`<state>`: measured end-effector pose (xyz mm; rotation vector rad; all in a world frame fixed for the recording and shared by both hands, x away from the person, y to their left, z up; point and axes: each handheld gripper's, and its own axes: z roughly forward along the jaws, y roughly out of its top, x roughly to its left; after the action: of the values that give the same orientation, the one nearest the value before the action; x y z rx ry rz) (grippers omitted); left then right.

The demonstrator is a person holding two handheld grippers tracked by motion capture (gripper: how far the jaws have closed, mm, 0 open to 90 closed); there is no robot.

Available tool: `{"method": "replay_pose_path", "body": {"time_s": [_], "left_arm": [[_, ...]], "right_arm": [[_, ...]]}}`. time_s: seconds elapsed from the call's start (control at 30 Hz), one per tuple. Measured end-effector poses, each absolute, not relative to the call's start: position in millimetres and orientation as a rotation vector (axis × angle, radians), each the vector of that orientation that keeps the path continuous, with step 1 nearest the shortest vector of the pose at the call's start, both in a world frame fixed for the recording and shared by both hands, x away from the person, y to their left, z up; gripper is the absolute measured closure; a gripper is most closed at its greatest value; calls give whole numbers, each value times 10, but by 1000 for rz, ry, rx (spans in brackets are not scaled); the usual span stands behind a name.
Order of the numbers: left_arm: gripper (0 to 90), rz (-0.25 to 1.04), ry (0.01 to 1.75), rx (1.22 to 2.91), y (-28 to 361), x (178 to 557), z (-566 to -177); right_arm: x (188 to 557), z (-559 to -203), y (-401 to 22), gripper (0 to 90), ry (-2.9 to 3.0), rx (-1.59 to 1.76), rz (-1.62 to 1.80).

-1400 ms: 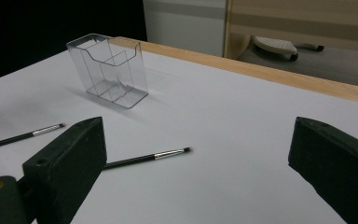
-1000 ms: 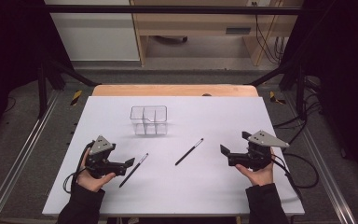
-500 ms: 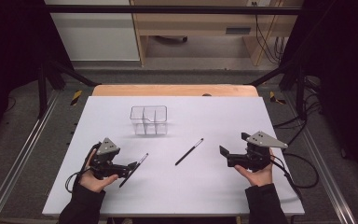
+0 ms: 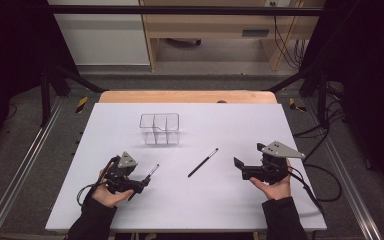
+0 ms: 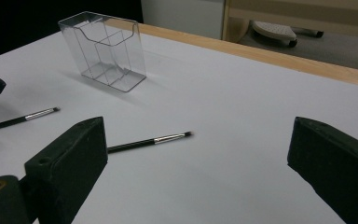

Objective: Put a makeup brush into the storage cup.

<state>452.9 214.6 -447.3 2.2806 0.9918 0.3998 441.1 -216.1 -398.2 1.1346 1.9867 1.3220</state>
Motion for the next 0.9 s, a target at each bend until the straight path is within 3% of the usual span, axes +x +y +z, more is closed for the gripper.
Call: {"method": "replay_pose_path", "body": {"time_s": [0.9], "left_arm": [[669, 285, 984, 2412, 2082, 4553, -4582]], "right_arm": [[4427, -4014, -2131, 50, 2008, 1133, 1304]]}}
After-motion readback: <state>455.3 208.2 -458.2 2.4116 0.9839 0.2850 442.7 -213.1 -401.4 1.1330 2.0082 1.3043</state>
